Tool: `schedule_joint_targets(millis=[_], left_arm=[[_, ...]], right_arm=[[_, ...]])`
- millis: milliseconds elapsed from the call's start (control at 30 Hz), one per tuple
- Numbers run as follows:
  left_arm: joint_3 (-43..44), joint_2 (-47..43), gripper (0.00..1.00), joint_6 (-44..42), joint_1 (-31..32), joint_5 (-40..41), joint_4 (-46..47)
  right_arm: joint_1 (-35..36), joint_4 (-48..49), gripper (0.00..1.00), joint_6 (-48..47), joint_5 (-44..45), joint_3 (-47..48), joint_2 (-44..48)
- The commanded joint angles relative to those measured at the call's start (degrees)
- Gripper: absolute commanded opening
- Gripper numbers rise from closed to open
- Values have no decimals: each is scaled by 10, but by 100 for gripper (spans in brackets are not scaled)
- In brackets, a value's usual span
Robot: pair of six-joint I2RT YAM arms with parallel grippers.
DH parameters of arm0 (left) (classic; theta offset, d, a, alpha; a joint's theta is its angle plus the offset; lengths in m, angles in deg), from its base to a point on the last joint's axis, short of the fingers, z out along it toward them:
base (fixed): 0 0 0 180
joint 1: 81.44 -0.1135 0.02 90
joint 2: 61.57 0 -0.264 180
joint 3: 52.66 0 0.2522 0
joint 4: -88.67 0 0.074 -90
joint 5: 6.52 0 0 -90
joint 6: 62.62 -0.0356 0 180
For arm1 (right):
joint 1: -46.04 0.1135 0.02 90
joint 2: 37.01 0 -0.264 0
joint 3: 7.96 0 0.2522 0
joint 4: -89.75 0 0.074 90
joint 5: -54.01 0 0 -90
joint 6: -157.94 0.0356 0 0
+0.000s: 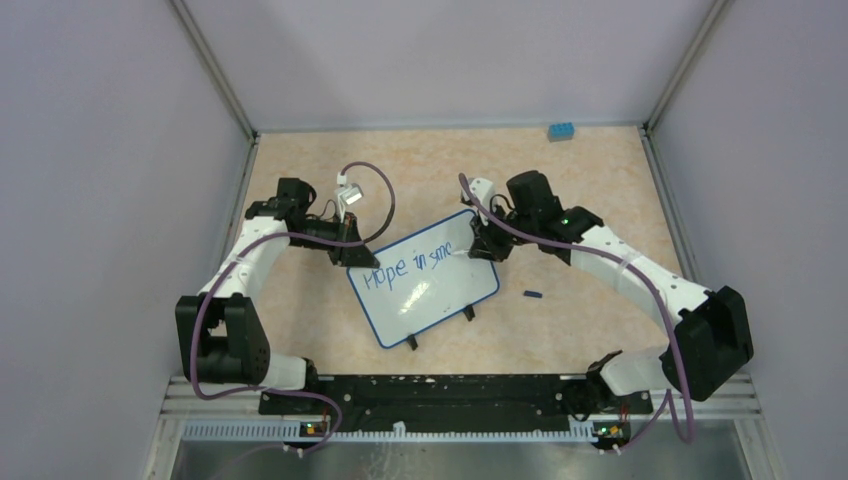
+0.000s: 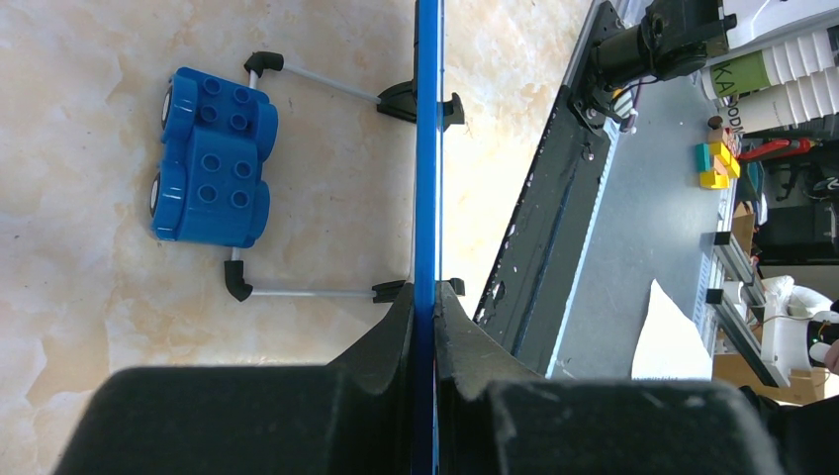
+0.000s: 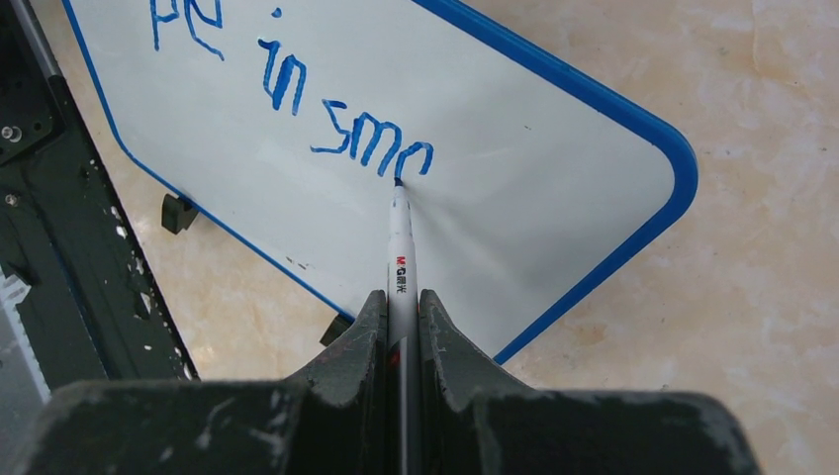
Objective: Write a sentence on the whiteboard
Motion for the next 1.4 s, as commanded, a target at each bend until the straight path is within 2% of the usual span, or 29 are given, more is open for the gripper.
schedule_joint_targets(millis=[0, 1367], left_arm=[[-7, -10, 0, -3, 3, 4, 1], [-8, -13, 0, -2, 2, 5, 2]], right_arm=[[2, 6, 0, -14, 23, -3, 16], [-18, 41, 0, 19, 47, 47, 2]])
